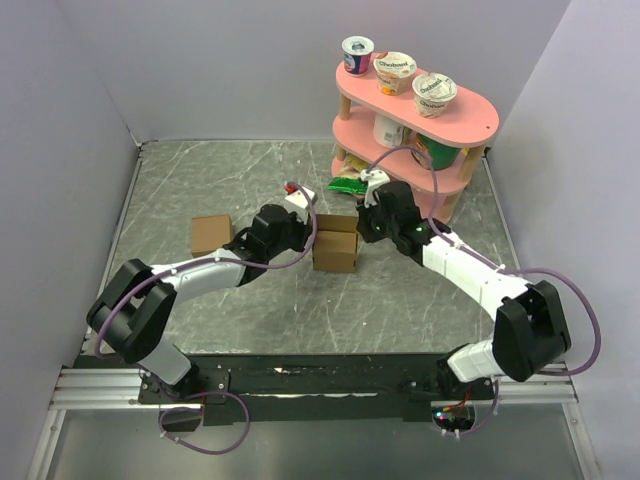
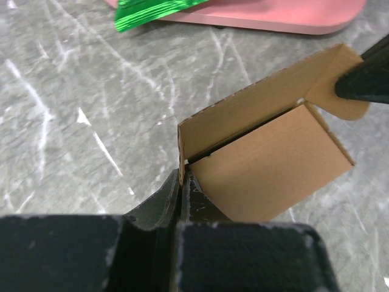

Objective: Fold the paper box

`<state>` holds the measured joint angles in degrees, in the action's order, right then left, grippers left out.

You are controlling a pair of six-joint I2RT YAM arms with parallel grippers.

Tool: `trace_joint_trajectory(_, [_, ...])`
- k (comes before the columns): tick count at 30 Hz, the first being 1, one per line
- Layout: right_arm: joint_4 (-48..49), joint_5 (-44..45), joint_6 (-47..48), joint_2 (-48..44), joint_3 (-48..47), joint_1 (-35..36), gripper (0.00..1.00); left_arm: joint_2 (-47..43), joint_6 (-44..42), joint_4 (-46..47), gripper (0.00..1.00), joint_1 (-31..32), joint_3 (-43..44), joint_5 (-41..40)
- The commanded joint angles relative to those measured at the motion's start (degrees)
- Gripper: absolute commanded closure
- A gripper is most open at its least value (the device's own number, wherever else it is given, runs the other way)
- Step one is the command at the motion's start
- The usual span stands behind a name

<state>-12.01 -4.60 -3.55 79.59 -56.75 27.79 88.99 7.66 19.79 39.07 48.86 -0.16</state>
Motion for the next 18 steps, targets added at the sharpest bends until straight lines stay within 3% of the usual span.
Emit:
trace_joint_trajectory(1, [-1.26, 4.51, -1.63, 1.97, -4.85, 2.88, 0.87, 1.01, 1.04, -3.00, 0.99, 1.36, 2.20, -2.64])
trace_joint_trajectory(18, [-6.44, 14.61, -9.72, 8.21, -10.57, 7.71, 1.00, 0.75, 5.78, -0.55, 0.99, 2.85, 0.45, -5.11])
